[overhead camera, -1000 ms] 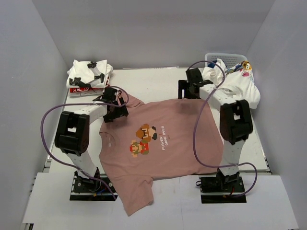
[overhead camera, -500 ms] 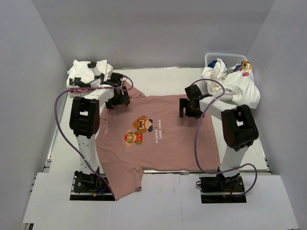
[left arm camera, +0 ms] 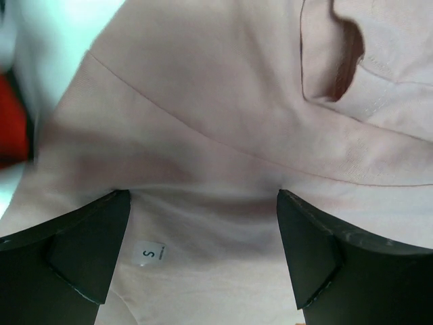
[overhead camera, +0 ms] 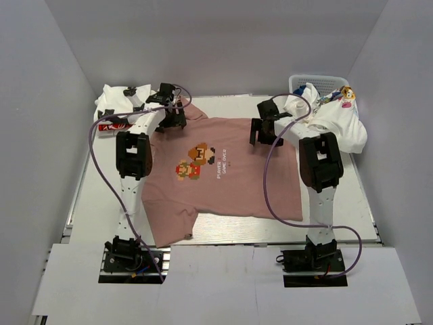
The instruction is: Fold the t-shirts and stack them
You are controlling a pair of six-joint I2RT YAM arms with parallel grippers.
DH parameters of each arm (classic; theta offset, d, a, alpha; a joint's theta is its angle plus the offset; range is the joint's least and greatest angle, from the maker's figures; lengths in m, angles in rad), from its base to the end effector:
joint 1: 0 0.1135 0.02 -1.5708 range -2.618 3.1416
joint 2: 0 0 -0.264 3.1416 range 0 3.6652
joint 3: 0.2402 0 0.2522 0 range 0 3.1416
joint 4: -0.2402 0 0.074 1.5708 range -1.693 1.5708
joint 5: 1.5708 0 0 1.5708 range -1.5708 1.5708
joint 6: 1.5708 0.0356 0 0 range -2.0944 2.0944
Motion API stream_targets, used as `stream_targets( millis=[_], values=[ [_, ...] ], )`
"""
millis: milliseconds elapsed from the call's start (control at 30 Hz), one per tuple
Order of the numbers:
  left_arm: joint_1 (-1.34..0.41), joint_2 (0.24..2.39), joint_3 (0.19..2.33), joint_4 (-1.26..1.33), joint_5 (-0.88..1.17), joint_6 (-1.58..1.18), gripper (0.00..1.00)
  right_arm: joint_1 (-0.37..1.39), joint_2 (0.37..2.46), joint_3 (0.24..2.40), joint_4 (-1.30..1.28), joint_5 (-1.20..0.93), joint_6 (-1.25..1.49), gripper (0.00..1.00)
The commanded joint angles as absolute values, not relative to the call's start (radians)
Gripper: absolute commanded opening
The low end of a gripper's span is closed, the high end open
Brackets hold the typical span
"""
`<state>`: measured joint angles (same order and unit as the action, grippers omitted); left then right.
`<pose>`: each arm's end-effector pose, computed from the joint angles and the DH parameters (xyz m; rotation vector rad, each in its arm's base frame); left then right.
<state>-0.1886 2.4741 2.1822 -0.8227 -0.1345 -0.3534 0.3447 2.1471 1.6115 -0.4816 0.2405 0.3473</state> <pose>0.5189 -0.0942 0.1658 -0.2611 2.6545 0.0073 0.4379 0.1482 0.1691 0.0906 2.5420 -0.0441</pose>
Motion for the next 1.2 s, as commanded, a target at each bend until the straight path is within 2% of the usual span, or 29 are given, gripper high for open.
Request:
stream_targets(
  millis=[0,67,100,200,233,267,300,400,433,467,667,800,867,1033,1133,1167],
  values=[
    [-0.183,2.533,2.336,-0.923,-0.035,-0.325,0.99,0.339,2.142,1.686,-0.555,0.270,0.308,0.90],
    [-0.183,2.493,2.362,-0.948,-0.035,-0.316,0.99,0.348,2.051,1.660,-0.534,0.242,0.279,0.90],
    [-0.183,2.403,2.327,-0.948,-0.047,-0.316,0.99,0.351,1.993,1.645,-0.523,0.217,0.276,0.90],
    [-0.216,2.194,2.059,-0.910,-0.135,-0.363,0.99,0.373,1.777,1.536,-0.488,0.163,0.265,0.90],
    [-0.216,2.017,1.863,-0.890,-0.158,-0.394,0.99,0.388,1.702,1.446,-0.483,0.143,0.270,0.90],
    [-0.225,1.920,1.751,-0.862,-0.169,-0.476,0.99,0.396,1.665,1.413,-0.463,0.140,0.279,0.90],
    [-0.225,1.822,1.545,-0.832,-0.181,-0.527,0.99,0.406,1.599,1.344,-0.453,0.141,0.296,0.90],
    [-0.225,1.444,1.259,-0.795,-0.178,-0.716,0.99,0.413,1.468,1.181,-0.428,0.163,0.357,0.90],
    [-0.225,1.361,1.091,-0.778,-0.125,-0.742,0.99,0.411,1.448,1.155,-0.425,0.190,0.371,0.90],
    [-0.225,1.230,1.024,-0.763,-0.085,-0.752,0.99,0.410,1.399,1.096,-0.431,0.192,0.397,0.90],
    [-0.225,1.016,0.752,-1.009,-0.031,-0.839,0.99,0.405,1.304,0.973,-0.436,0.201,0.463,0.90],
    [-0.225,0.898,0.599,-1.016,0.159,-0.928,0.99,0.402,1.243,0.896,-0.370,0.177,0.474,0.90],
    [-0.225,0.842,0.517,-0.991,0.178,-0.966,0.99,0.402,1.252,0.890,-0.368,0.164,0.482,0.90],
    [-0.225,0.830,0.411,-1.017,0.140,-1.022,0.99,0.396,1.266,0.868,-0.359,0.161,0.511,0.90],
    [-0.225,0.868,0.350,-0.935,0.130,-1.022,0.99,0.390,1.244,0.848,-0.345,0.144,0.528,0.90],
    [-0.225,0.882,0.341,-0.911,0.130,-1.022,0.95,0.391,1.240,0.842,-0.342,0.149,0.531,0.90]
  ],
)
